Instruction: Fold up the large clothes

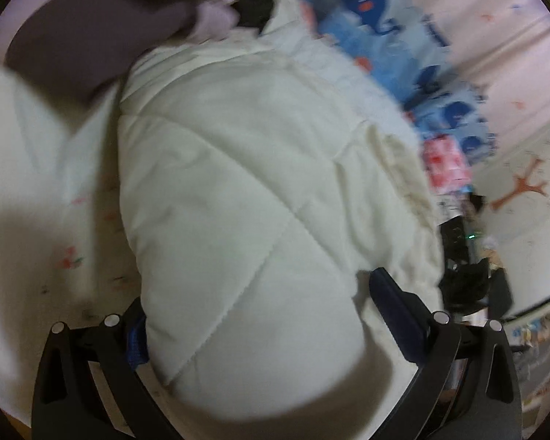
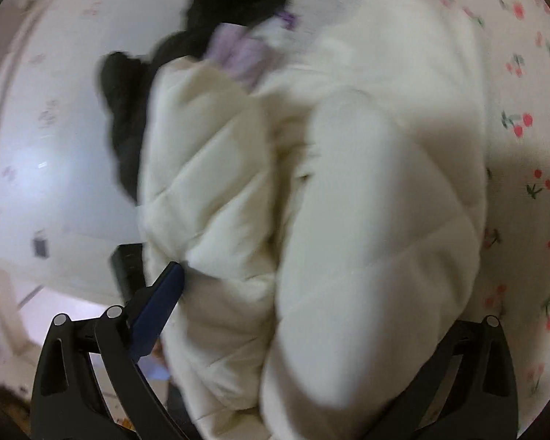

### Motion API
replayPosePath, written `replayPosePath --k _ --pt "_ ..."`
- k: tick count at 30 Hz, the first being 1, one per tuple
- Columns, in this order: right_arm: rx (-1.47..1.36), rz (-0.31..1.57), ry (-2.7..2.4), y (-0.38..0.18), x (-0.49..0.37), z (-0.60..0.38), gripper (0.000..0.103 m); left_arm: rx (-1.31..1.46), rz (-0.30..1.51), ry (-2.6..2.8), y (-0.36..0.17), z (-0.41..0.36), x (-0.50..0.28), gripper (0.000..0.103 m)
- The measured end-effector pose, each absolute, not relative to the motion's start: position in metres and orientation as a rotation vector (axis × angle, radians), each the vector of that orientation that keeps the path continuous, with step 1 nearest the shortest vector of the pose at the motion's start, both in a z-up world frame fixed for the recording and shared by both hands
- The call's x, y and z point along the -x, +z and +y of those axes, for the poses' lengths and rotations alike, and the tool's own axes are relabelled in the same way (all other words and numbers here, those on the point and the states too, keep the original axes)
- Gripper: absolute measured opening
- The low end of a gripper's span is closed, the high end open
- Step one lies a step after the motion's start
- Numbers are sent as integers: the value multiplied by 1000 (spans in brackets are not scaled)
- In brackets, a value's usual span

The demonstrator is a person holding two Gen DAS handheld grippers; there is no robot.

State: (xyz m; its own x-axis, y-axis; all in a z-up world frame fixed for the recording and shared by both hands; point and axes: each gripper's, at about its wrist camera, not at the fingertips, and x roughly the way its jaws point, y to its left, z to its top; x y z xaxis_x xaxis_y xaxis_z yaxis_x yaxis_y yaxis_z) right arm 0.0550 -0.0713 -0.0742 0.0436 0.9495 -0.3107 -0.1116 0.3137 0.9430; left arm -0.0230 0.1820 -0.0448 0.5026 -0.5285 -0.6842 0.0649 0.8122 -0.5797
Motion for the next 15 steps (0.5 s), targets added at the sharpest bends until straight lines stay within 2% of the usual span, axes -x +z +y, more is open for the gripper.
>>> replayPosePath --k 4,8,12,15 --pt "-779 1173 1014 -33 -38 -88 97 534 975 -427 -33 168 24 97" --pt "-616 1299 789 -53 -43 -99 97 394 1070 -271 -47 147 16 97" --pt "-577 1192 735 -32 -40 -102 97 363 1059 -259 -42 151 18 98" --pt "-559 1199 751 -31 -47 -75 97 422 1074 -265 -46 172 17 97"
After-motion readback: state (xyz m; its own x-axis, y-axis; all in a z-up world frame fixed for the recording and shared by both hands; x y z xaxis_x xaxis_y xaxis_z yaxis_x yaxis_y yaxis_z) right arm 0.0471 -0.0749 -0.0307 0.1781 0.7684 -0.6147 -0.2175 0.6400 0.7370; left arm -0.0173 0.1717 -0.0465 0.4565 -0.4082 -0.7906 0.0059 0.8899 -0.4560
